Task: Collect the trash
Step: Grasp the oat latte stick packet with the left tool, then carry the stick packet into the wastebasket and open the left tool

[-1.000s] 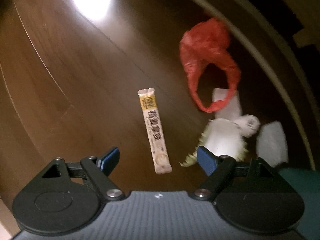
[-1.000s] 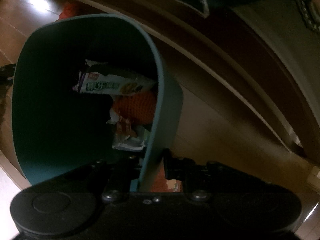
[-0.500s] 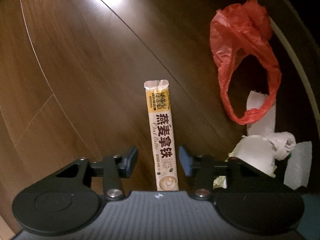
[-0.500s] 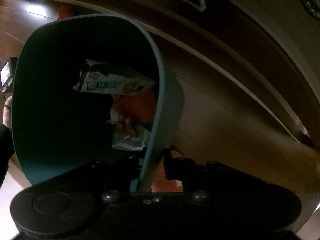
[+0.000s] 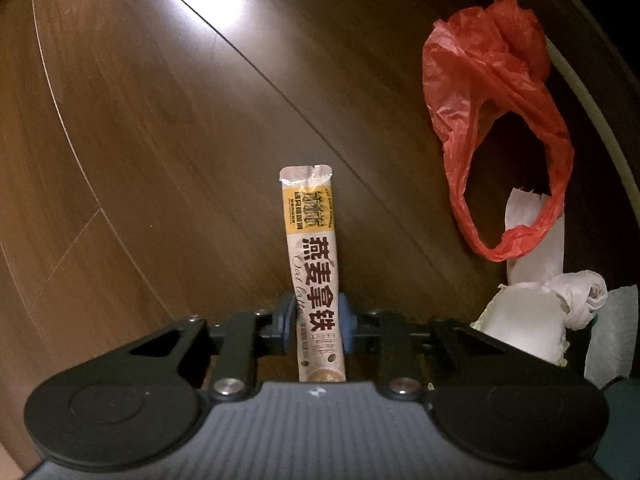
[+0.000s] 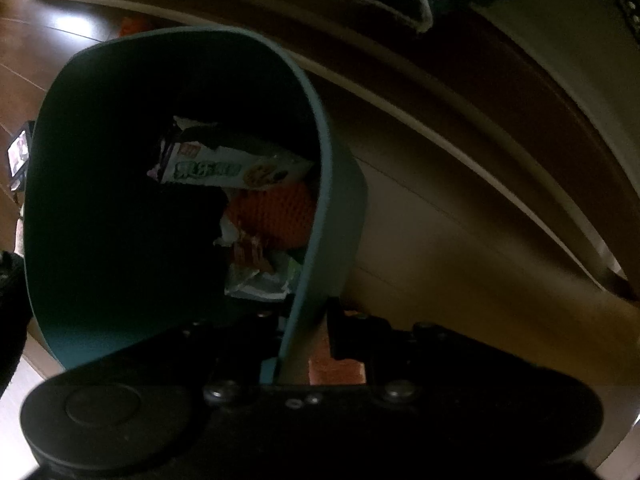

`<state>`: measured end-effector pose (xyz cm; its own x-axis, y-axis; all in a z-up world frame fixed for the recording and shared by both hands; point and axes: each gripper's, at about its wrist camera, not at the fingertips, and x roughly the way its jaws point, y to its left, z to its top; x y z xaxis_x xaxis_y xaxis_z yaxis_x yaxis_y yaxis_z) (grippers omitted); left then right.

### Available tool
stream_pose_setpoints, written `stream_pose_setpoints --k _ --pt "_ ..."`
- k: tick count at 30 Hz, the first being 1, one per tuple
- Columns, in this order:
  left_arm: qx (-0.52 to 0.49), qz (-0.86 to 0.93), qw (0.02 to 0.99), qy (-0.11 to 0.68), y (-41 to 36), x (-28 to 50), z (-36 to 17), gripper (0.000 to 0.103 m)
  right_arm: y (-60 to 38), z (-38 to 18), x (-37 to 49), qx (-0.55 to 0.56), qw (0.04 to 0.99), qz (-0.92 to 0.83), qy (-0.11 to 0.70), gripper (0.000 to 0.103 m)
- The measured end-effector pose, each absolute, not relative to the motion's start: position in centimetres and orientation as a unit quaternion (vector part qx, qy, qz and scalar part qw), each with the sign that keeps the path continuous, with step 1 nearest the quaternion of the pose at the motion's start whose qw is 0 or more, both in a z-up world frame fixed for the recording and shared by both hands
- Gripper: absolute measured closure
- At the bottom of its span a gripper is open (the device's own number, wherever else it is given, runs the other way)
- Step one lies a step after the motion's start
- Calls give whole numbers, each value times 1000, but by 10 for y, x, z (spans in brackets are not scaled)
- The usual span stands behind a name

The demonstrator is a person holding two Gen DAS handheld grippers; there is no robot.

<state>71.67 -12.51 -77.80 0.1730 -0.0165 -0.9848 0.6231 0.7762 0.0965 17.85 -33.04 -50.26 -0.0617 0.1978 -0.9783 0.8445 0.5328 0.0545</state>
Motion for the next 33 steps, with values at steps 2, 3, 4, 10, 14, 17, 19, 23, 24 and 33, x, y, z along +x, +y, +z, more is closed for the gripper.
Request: stream_pose_setpoints --k 2,3,4,10,14,17,19,23,24,33 --pt "258 -216 724 602 -128 715 -773 83 -330 -507 179 388 562 -289 671 90" --pt "255 -216 723 604 -126 716 -768 83 -329 -507 179 388 561 -291 670 90" --pt "250 -217 723 606 -123 716 -763 83 -328 -507 179 386 561 -294 670 90" --pt "246 -208 720 615 -103 712 -726 83 -331 -490 192 382 556 -313 669 90" --pt "238 -214 722 613 -87 707 -676 83 -329 -485 203 372 559 -316 670 90" --pt "234 -220 724 611 -72 704 -634 83 -323 -478 216 362 566 -315 670 90" --pt "235 -226 724 608 -64 706 -605 83 -318 -474 225 358 571 -310 670 90" --pt "238 -249 724 598 -41 696 -537 83 -309 -461 250 356 578 -297 672 90" --pt "234 -255 723 598 -35 694 -520 83 -307 -459 257 355 579 -291 674 90" --pt "226 -297 704 604 -9 661 -426 83 -280 -473 335 324 587 -243 701 90"
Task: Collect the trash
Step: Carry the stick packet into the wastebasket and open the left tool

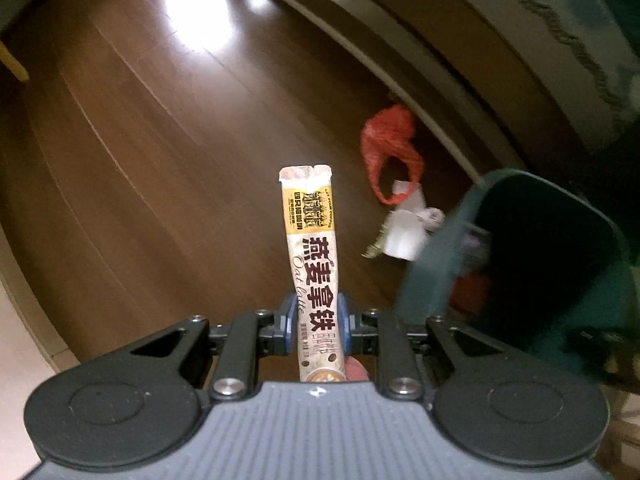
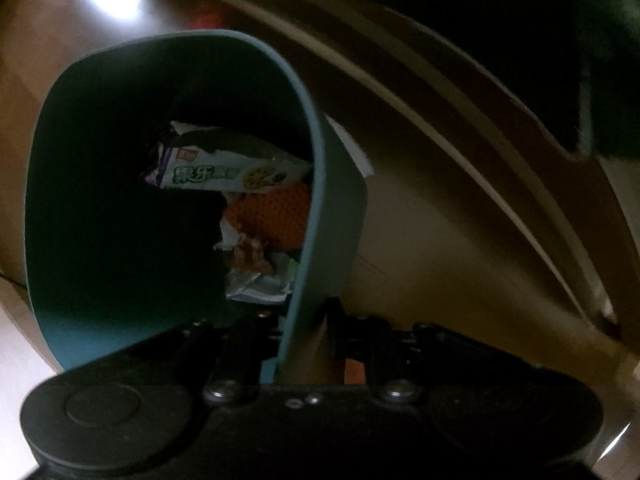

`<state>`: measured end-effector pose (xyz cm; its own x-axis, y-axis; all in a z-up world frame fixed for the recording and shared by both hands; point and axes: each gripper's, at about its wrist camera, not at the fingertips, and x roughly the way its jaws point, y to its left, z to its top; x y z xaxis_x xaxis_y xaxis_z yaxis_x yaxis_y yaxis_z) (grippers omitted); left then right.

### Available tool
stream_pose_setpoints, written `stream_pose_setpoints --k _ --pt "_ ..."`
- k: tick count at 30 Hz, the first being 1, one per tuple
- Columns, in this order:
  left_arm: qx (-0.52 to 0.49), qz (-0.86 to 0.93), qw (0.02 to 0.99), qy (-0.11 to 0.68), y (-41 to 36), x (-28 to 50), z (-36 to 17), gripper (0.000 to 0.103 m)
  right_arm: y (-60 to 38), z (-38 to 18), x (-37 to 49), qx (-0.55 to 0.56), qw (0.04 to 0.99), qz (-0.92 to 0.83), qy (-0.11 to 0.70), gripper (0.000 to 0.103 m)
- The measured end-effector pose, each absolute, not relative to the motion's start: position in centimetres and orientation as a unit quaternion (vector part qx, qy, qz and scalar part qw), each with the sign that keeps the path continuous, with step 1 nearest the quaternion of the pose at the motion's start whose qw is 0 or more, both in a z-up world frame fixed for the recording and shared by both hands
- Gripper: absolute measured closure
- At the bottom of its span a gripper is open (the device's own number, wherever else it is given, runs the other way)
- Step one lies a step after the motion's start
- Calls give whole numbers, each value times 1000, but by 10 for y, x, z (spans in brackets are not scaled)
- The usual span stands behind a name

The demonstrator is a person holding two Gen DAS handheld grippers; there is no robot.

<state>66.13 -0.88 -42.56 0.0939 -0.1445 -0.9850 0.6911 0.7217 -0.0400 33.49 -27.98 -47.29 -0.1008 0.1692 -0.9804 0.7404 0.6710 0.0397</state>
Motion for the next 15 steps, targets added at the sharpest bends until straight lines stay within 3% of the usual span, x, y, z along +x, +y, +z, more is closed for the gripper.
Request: stream_pose_setpoints --k 7,15 --pt "250 -338 671 611 -28 629 -411 83 -236 -472 393 280 611 -201 712 90" --pt "310 -341 623 632 -59 616 -441 83 -212 -463 431 278 619 -164 716 90"
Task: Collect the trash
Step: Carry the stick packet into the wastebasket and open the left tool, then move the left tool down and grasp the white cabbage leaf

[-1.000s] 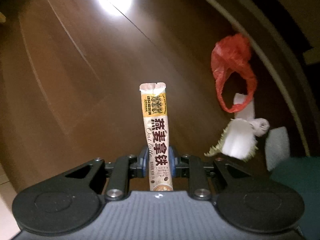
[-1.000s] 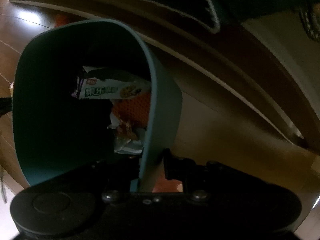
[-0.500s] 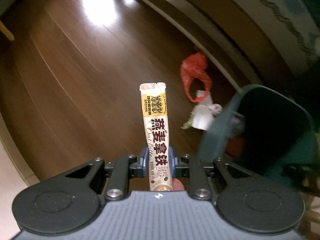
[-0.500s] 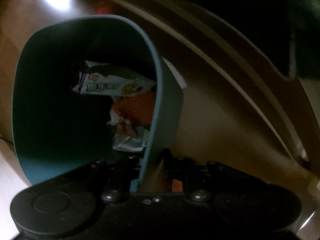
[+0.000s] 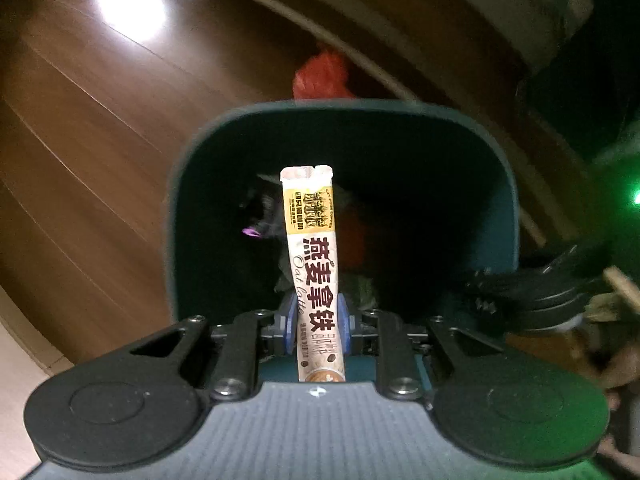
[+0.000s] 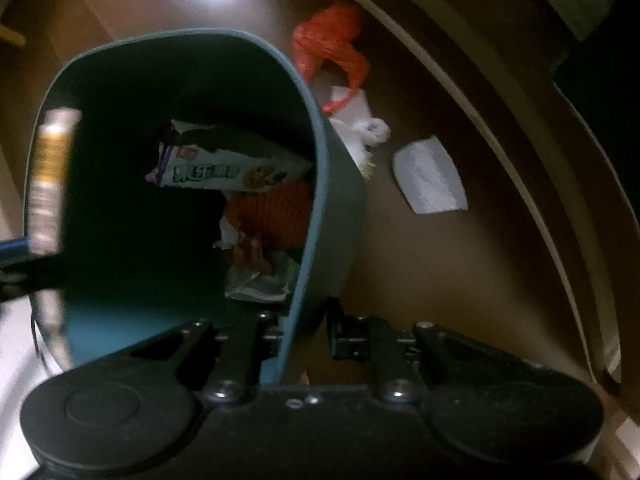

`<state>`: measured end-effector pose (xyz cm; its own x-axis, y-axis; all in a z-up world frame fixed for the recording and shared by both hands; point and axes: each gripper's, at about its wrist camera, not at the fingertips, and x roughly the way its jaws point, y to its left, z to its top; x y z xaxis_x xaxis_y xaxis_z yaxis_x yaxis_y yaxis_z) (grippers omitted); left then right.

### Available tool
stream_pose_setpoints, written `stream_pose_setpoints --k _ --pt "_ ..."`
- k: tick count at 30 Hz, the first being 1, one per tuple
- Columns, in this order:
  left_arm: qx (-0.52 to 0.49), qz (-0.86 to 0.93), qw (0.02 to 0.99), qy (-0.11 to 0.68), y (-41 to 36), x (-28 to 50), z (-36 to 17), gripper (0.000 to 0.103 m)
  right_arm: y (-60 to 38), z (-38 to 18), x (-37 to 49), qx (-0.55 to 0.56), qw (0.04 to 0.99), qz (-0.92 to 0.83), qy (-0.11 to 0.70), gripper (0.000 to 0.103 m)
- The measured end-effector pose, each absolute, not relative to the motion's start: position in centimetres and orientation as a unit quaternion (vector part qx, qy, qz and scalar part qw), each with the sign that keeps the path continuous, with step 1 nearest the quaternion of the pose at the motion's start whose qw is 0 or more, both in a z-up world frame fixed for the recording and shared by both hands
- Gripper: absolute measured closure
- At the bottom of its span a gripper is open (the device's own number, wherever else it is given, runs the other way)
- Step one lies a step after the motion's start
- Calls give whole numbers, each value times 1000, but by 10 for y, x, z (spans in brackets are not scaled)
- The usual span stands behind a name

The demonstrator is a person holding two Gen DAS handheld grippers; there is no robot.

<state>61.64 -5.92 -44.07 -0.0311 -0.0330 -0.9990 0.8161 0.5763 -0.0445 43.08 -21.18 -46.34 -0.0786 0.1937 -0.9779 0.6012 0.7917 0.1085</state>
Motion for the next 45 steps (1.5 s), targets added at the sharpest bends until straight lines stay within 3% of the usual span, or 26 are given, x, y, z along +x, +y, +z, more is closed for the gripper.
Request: stream_pose_setpoints --k 8,10,11,12,32,38,45 --pt "330 -329 586 663 -67 609 -473 78 -203 -455 427 265 628 -152 715 90" --pt "329 -334 581 665 -72 606 -475 65 -198 -458 425 267 627 -154 715 90" --pt "329 -334 583 663 -73 605 -475 42 -197 -458 425 267 626 -154 716 90" --pt "325 -336 588 660 -74 602 -474 26 -196 -460 424 267 625 -155 717 90" --pt "232 -379 649 618 -55 612 -399 26 -257 -475 327 307 587 -228 714 90" --pt "240 -378 639 625 -69 607 -421 26 -287 -481 279 315 567 -264 714 90" --pt "277 -373 637 615 -105 597 -494 24 -311 -488 243 322 552 -291 712 90"
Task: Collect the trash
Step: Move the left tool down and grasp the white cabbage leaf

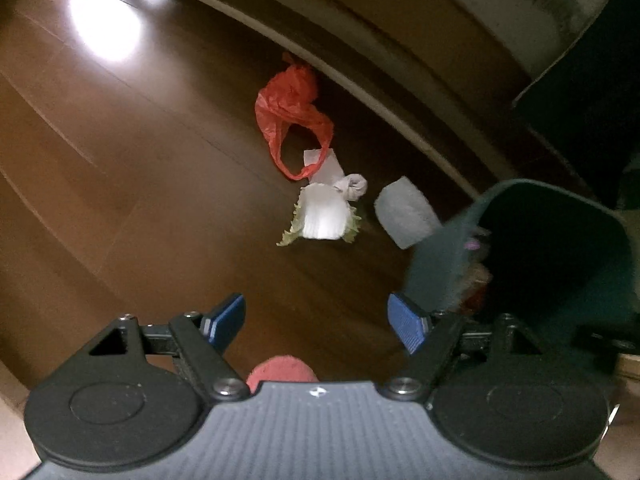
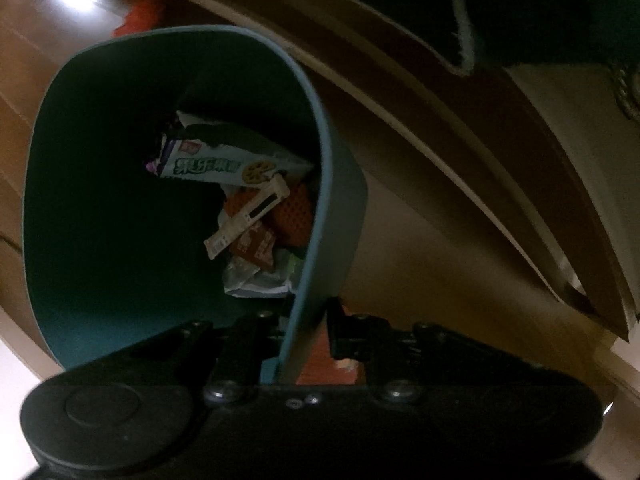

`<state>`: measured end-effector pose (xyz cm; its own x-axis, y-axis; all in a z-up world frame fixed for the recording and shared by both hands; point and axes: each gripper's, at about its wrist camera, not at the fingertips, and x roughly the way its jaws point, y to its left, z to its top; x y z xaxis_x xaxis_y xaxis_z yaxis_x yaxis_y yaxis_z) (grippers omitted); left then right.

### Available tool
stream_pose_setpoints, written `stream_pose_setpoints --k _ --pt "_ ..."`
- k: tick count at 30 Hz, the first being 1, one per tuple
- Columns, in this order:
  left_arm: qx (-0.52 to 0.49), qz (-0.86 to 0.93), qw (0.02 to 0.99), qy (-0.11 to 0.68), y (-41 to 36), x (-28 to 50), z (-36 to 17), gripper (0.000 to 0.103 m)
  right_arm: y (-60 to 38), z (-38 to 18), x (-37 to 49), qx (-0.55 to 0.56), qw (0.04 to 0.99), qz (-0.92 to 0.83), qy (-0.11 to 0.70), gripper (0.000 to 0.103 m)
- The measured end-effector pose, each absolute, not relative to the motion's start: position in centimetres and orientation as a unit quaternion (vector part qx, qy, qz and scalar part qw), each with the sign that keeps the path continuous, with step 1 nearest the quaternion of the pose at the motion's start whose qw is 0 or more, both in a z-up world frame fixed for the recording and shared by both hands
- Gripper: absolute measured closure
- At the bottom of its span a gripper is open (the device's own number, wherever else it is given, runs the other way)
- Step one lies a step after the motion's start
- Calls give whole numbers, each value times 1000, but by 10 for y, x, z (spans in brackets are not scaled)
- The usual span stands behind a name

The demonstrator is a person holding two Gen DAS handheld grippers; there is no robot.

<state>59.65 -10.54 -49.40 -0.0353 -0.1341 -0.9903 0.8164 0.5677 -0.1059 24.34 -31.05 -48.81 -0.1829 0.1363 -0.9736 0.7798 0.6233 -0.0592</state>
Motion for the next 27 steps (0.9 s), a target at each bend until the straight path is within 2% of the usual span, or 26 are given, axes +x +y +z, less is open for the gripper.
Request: stream_pose_setpoints --k 7,15,20,27 --pt "272 -371 637 619 -152 600 -599 24 -307 -491 242 337 548 -297 705 90" --pt "323 -353 645 596 -204 587 -709 24 -295 -492 246 358 538 -302 701 90" --pt "371 -329 662 562 -218 569 -752 24 -301 -508 264 375 521 -305 704 90" --pt "357 -307 664 581 -218 576 -786 24 -303 -513 277 382 518 -299 705 90"
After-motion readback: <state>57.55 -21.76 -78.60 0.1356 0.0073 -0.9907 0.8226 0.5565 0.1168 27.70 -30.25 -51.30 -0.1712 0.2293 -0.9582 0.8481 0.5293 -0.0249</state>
